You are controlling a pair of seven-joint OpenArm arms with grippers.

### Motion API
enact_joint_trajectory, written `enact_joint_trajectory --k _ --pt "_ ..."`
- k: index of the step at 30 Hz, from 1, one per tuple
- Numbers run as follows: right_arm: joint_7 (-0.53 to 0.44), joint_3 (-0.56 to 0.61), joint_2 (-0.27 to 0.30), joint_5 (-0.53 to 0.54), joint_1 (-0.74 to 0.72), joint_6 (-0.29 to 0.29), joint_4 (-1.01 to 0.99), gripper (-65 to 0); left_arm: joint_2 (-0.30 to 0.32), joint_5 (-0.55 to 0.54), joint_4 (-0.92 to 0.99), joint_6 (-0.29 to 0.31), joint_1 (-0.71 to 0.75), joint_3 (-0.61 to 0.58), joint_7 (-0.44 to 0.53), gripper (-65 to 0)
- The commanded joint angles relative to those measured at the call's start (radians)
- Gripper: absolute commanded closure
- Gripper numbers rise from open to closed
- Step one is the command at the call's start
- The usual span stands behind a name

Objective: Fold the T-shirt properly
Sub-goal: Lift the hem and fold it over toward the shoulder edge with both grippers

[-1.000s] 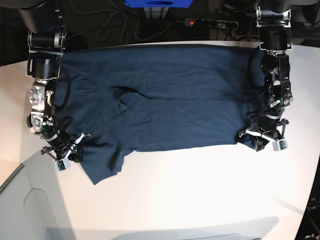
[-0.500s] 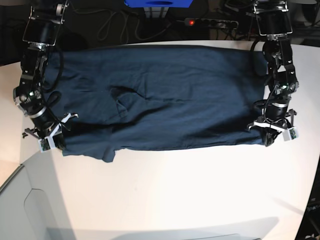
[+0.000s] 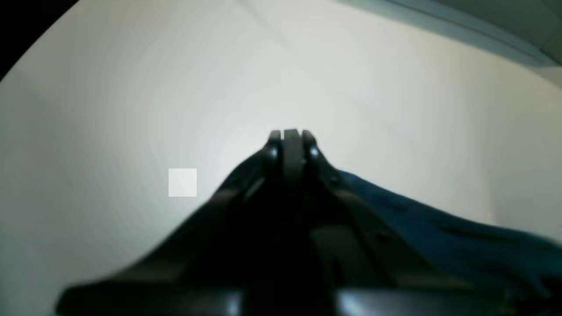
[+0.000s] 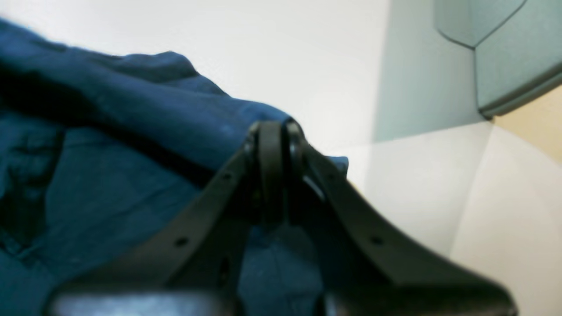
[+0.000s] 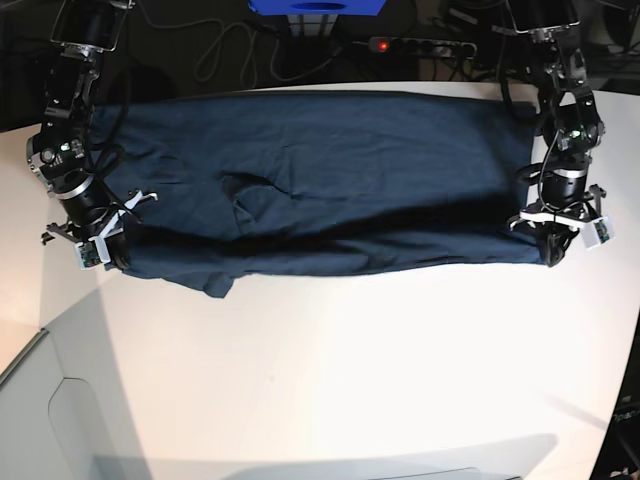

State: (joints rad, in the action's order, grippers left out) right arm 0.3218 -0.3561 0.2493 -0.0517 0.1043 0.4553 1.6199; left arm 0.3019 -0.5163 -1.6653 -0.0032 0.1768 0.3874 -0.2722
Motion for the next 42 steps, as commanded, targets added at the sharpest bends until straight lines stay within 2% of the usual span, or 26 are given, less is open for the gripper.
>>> enact_joint_trajectory --k 1,5,10,23,26,32,42 --pt "-0.023 -0.007 0.012 0.011 -0.004 0.001 0.021 0.0 0.012 -0.005 -0.032 0.004 0.005 0.008 0.027 0.0" --pt "-0.025 -0.014 0.012 0.011 0.005 0.001 0.023 0.0 -0.002 -0.005 -0.078 0.004 0.05 0.038 0.027 0.0" --pt "-0.025 -0.03 0.012 0.011 0.01 0.001 0.043 0.0 -0.048 -0.005 -0.124 0.004 0.094 0.103 0.027 0.0" --pt "-0.029 -0.07 0.011 0.011 0.127 0.003 0.15 0.0 -0.066 -0.005 -0.247 0.004 0.191 0.138 0.031 0.0" --pt "-0.065 -0.07 -0.006 0.013 0.182 0.003 0.193 0.0 -0.086 -0.005 -0.226 0.004 0.189 0.158 0.027 0.0" --pt "-0.129 -0.07 -0.043 0.013 0.275 0.001 0.219 0.0 -0.086 -0.005 -0.18 0.006 0.186 0.152 0.031 0.0" --pt "-0.212 -0.071 -0.041 0.011 0.366 0.001 0.221 0.0 -0.086 -0.005 -0.117 0.006 0.181 0.153 0.034 0.0"
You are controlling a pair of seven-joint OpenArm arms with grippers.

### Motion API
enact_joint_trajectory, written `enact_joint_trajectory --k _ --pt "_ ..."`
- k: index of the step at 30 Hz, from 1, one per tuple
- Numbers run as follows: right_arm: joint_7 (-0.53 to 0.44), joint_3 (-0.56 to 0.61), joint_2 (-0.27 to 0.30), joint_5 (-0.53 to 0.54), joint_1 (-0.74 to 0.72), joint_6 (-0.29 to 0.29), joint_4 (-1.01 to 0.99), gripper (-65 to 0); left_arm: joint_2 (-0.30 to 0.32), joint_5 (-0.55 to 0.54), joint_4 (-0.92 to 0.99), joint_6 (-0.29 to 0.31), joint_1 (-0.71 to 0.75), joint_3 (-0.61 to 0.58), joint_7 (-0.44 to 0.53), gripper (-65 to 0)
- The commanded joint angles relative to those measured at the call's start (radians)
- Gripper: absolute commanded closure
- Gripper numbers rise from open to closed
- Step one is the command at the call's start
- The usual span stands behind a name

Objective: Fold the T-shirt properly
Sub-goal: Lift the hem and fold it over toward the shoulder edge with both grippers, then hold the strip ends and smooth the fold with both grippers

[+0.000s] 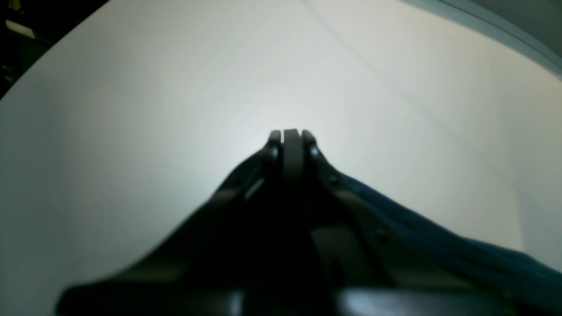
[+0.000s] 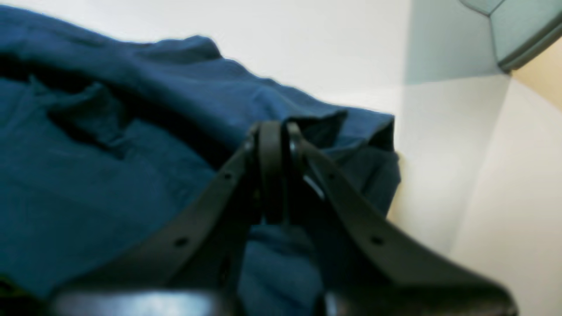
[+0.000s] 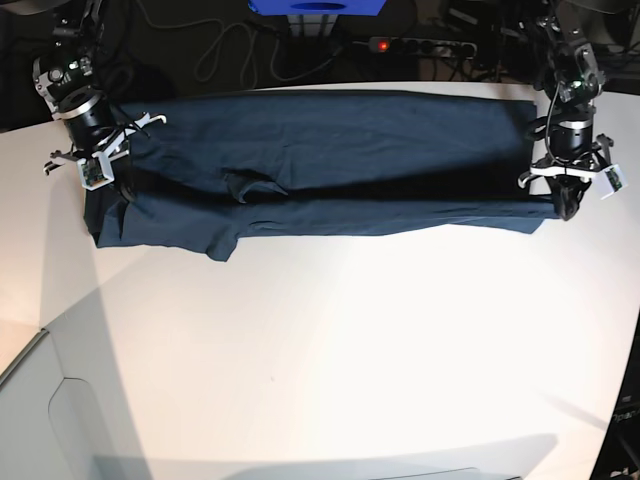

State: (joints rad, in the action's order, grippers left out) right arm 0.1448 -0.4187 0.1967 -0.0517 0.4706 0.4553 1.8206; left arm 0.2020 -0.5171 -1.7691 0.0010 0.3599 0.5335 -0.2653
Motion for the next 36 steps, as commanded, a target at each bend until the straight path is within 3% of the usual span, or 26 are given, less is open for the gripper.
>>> enact_joint_trajectory --k 1,21,36 --pt "-0.041 -0.013 0.011 0.011 0.006 0.001 0.018 0.0 0.014 -0.004 -0.01 0.001 0.0 0.007 0.028 0.0" --pt "-0.046 -0.067 0.008 0.011 0.055 0.003 0.047 0.0 0.009 -0.004 0.044 0.001 -0.002 0.004 0.028 0.0" --pt "-0.047 -0.072 0.013 0.011 0.069 0.003 -0.066 0.0 0.012 -0.004 0.053 0.001 -0.003 0.004 0.028 0.0"
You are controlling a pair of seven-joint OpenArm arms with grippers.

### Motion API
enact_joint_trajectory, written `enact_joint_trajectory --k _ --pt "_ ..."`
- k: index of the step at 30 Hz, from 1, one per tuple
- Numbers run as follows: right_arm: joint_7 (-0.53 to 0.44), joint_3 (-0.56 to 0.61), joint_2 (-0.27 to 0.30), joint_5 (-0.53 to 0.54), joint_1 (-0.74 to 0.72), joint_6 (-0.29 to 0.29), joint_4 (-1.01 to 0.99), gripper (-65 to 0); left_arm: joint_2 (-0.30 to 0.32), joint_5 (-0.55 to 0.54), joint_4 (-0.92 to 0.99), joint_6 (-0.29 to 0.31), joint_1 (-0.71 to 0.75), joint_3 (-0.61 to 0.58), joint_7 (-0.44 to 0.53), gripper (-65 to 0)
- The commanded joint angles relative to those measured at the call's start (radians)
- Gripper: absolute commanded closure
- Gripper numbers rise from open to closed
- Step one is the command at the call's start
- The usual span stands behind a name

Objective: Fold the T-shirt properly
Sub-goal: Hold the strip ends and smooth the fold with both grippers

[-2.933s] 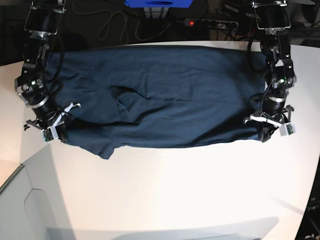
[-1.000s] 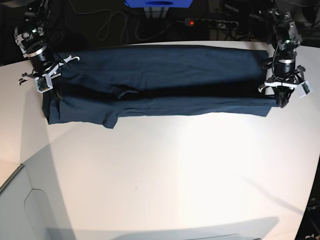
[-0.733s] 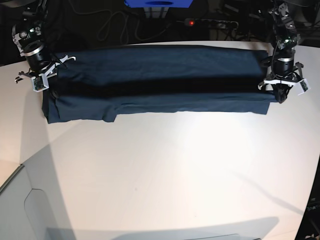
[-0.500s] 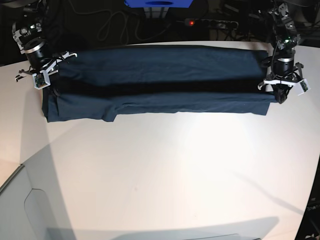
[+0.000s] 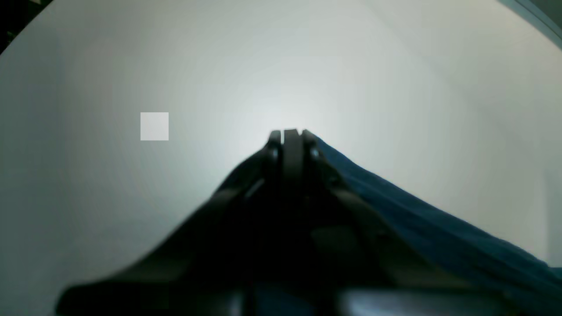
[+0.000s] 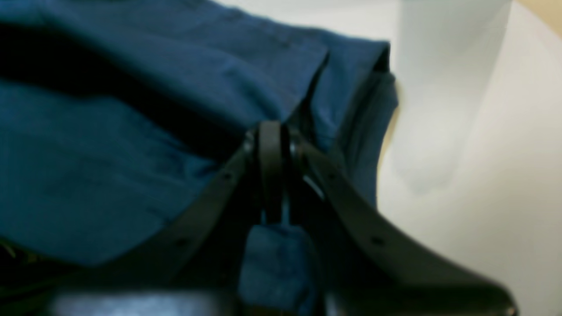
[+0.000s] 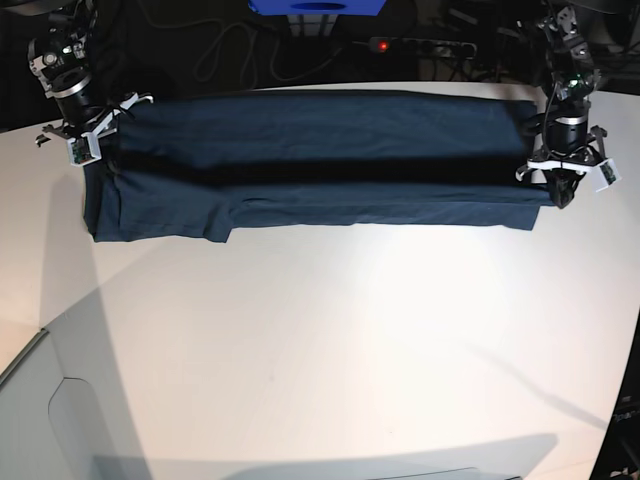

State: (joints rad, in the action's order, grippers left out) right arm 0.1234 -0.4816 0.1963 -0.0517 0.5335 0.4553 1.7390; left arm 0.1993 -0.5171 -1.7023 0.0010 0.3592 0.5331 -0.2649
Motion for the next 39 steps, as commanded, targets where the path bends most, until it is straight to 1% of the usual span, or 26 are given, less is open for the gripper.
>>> enact_joint_trajectory --k 1,6,9,17,21,22,24,25,28,31,33,35,36,39 --pt "-0.028 -0.009 0.015 0.011 0.01 0.003 0.019 0.0 0.015 -0.004 -0.014 0.001 -0.002 0.005 0.028 0.0" --pt "-0.124 -0.009 0.013 0.011 0.043 0.003 0.023 0.0 0.013 -0.002 -0.002 0.001 -0.002 0.005 0.028 0.0" --pt "-0.144 -0.009 0.01 0.011 0.047 0.003 0.006 0.0 0.012 -0.002 0.04 0.001 -0.016 0.003 0.028 0.0" --pt "-0.147 -0.033 0.013 0.011 0.047 0.003 -0.015 0.0 0.012 -0.002 0.063 0.001 -0.022 0.003 0.028 0.0" --pt "-0.147 -0.079 -0.001 0.011 0.049 0.003 -0.007 0.0 0.012 -0.002 0.035 0.001 -0.021 0.003 0.02 0.0" --pt "-0.147 -0.084 -0.004 0.011 0.049 0.013 -0.007 0.0 0.012 -0.002 0.029 0.001 -0.016 0.003 0.02 0.0" --pt "-0.147 -0.084 -0.005 0.011 0.049 0.055 -0.007 0.0 0.012 -0.004 0.018 0.001 -0.005 0.003 0.02 0.0" --pt "-0.147 -0.084 -0.005 0.011 0.049 0.061 -0.009 0.0 0.01 -0.004 0.015 0.001 -0.005 0.003 0.02 0.0" --pt "-0.146 -0.079 -0.008 0.011 0.049 0.07 -0.009 0.0 -0.002 -0.004 0.017 0.001 -0.004 0.003 0.02 0.0" --pt "-0.135 -0.076 -0.028 0.008 0.04 0.07 -0.011 -0.1 -0.004 -0.004 0.018 0.001 -0.002 0.003 0.02 0.0" --pt "-0.135 -0.05 -0.027 0.006 0.04 0.07 -0.011 -0.4 -0.004 -0.004 0.018 0.001 -0.002 0.003 0.02 0.0" --pt "-0.115 -0.022 -0.011 0.006 0.038 0.07 -0.011 -4.7 -0.004 -0.004 0.018 0.001 -0.002 0.003 0.02 0.0" --pt "-0.097 -0.01 -0.007 0.006 0.038 0.07 -0.009 -8.0 -0.004 -0.004 0.018 0.001 -0.002 0.003 0.02 0.0" --pt "-0.043 0.025 0.002 0.006 0.038 0.07 -0.009 -21.0 -0.004 -0.004 0.018 0.001 -0.002 0.003 0.02 0.0"
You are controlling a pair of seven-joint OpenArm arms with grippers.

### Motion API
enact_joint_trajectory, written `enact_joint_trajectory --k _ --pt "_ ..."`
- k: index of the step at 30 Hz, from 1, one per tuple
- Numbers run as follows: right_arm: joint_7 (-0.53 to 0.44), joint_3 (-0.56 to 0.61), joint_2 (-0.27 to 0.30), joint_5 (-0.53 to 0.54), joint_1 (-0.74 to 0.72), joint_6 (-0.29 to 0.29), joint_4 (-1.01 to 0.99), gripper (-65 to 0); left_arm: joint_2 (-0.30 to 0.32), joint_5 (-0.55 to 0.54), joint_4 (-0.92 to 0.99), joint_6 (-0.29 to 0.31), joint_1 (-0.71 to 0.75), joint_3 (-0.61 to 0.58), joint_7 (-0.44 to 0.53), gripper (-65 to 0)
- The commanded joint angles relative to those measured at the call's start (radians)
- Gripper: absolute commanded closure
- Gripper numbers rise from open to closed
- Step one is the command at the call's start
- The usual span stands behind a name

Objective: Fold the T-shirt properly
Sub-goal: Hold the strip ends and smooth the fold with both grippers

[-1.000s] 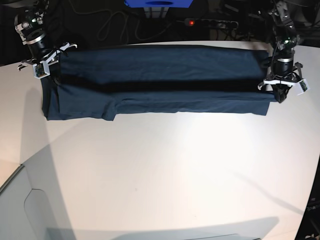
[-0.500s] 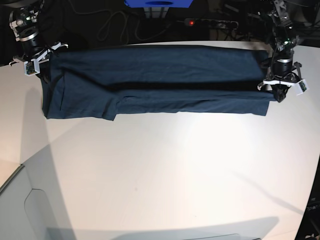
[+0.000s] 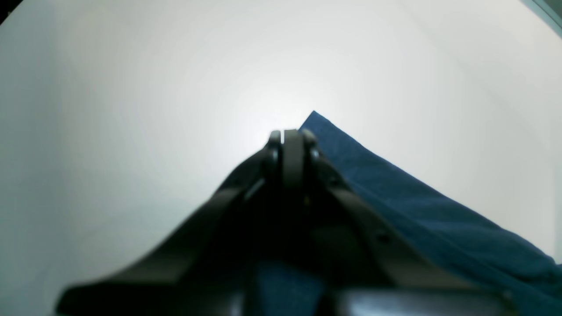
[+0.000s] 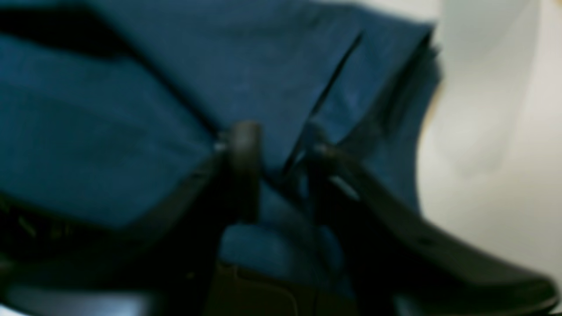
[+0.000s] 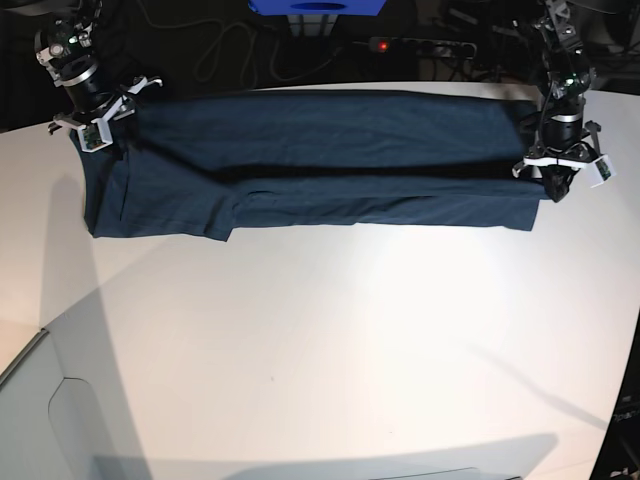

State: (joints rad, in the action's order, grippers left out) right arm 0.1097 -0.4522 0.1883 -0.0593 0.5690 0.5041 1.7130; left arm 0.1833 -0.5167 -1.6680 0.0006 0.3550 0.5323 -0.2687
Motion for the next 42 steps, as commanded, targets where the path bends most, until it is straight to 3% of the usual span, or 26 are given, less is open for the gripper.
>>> enact_joint_trajectory --k 1,4,6,19,22,27,42 --pt "-0.025 -0.001 0.01 0.014 0.003 0.021 0.017 -25.9 0.012 -0.004 -0.016 0.002 0.002 0.004 0.024 0.0" --pt "-0.025 -0.001 0.007 0.014 0.001 0.021 0.017 -35.9 0.012 -0.004 -0.016 0.002 0.005 0.004 0.024 0.0" --pt "-0.023 0.0 0.004 0.014 -0.011 0.021 0.015 -39.3 0.012 -0.004 -0.016 0.002 0.013 0.004 0.024 0.0" --pt "-0.023 0.023 0.01 0.014 -0.056 0.021 -0.083 -39.9 -0.001 -0.003 -0.016 0.002 0.016 0.004 0.024 0.0" --pt "-0.023 0.031 0.01 0.014 -0.056 0.023 -0.083 -33.5 -0.001 -0.003 -0.016 0.002 0.016 0.004 0.024 0.0" --pt "-0.02 0.026 0.01 0.014 -0.057 0.069 -0.087 -0.9 -0.001 -0.003 -0.016 0.002 0.016 0.004 0.024 0.0" --pt "-0.018 -0.075 0.015 0.016 -0.007 0.08 0.104 -0.2 -0.001 -0.003 -0.122 0.002 0.045 0.007 0.024 0.0"
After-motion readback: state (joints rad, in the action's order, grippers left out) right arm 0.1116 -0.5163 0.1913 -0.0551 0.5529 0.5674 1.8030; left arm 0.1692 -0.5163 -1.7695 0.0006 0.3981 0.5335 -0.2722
